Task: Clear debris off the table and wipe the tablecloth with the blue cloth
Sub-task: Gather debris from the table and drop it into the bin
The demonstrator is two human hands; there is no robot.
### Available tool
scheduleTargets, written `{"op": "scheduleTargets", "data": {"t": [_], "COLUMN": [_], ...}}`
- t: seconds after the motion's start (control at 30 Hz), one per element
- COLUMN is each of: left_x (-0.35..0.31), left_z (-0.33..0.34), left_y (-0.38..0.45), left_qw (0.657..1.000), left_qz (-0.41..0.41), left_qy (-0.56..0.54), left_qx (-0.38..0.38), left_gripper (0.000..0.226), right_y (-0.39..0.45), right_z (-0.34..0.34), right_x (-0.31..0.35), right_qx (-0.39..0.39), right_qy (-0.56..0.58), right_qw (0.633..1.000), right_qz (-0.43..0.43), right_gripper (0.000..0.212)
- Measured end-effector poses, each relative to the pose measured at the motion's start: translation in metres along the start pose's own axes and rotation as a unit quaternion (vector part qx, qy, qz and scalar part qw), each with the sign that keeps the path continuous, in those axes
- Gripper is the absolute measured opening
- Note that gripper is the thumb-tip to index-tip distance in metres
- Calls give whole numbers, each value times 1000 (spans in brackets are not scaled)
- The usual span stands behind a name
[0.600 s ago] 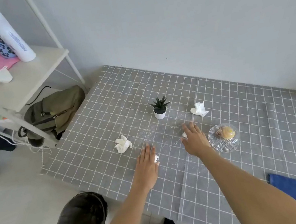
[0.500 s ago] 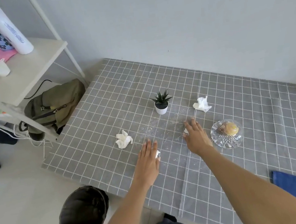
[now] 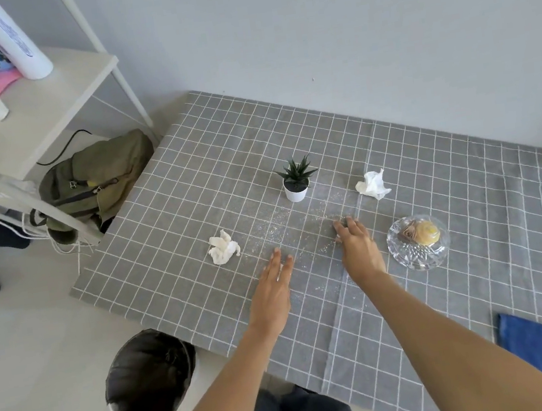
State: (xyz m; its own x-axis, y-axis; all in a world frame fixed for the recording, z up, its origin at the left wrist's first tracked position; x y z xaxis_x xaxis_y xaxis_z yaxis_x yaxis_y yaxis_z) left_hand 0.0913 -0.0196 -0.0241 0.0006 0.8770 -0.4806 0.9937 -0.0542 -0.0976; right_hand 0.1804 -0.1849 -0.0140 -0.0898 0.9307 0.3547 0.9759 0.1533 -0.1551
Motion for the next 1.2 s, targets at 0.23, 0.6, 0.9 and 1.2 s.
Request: {"op": "scheduleTargets", "data": {"t": [0.23, 0.6, 0.9, 1.2], "left_x": [6, 49, 78, 82], "left_z": [-33, -66, -47, -41], "left_y": [13, 44, 50, 50], "left_qw": [999, 989, 984, 985], "left_qz": [-5, -65, -141, -136], "left_qy": [15, 99, 94, 62], "left_qx": [-38, -86, -47, -91], "left_gripper": [55, 54, 48, 44], "right_y": [6, 62, 92, 95], "right_z": [-16, -59, -36, -28], "right_x": [6, -13, -60, -58], "right_qx": [-27, -98, -31, -39], "right_qy": [6, 7, -38, 59], "right_qw": [1000, 995, 995, 994], "right_qz": [-7, 19, 90, 86], "right_gripper": [74, 70, 48, 47]}}
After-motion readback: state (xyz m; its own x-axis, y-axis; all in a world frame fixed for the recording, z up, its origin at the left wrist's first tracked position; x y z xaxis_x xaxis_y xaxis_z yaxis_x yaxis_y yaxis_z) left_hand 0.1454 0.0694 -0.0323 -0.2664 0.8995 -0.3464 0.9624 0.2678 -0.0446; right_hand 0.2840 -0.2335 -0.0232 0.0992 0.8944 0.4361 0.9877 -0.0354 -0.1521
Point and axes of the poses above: each hand's wrist, its own y-axis towards the middle knuckle, its own z-axis out of the palm, x = y × z, the point moved 9 cm from there along y, towards the middle knuckle, and after that the axes turned 2 degrees about -z, right-handed, at the moved point
